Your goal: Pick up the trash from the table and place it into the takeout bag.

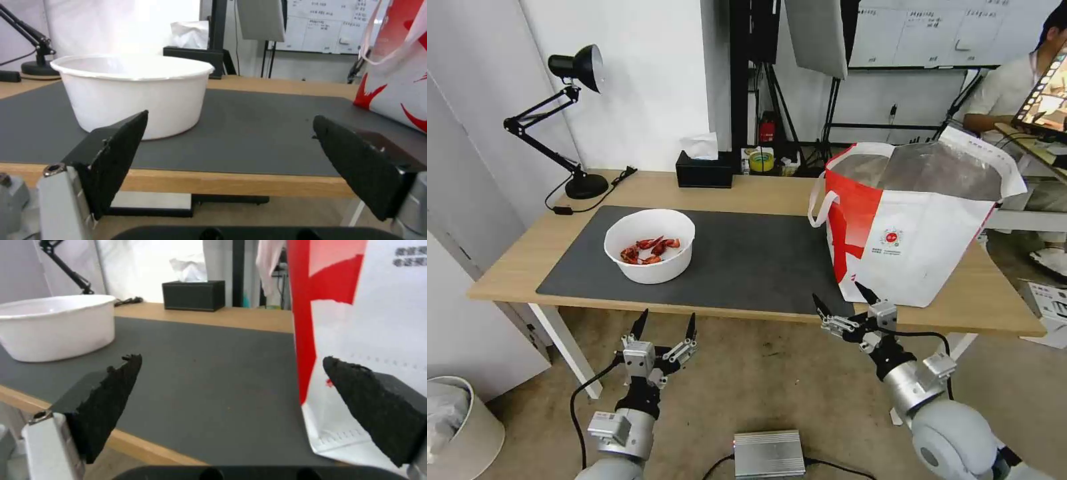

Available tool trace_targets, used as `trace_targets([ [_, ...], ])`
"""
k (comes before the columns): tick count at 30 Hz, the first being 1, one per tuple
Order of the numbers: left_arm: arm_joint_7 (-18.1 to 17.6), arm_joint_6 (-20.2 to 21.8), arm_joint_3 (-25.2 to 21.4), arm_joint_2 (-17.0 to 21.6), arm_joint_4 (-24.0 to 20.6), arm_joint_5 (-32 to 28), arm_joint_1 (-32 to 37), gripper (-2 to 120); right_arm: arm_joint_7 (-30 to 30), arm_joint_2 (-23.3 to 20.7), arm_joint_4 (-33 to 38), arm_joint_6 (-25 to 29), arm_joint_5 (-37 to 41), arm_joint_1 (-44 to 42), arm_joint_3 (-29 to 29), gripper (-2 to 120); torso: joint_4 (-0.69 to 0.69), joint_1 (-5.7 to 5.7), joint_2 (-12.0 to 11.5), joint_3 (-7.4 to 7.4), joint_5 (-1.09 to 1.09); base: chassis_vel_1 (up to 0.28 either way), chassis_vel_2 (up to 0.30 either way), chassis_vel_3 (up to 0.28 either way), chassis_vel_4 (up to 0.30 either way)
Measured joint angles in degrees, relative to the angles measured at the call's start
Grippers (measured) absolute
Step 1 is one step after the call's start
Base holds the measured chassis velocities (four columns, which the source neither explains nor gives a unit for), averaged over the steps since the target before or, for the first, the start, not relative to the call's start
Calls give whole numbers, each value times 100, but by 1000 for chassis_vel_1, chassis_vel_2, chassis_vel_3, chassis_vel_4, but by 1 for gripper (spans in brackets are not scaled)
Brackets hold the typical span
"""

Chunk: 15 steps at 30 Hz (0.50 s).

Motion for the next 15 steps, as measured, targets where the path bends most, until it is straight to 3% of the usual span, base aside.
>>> trace_targets([
  [15,2,-14,9,-12,0,0,-17,100,272,144,13,106,-282,-309,24,100,0,0,0,0,0,0,0,0,0],
])
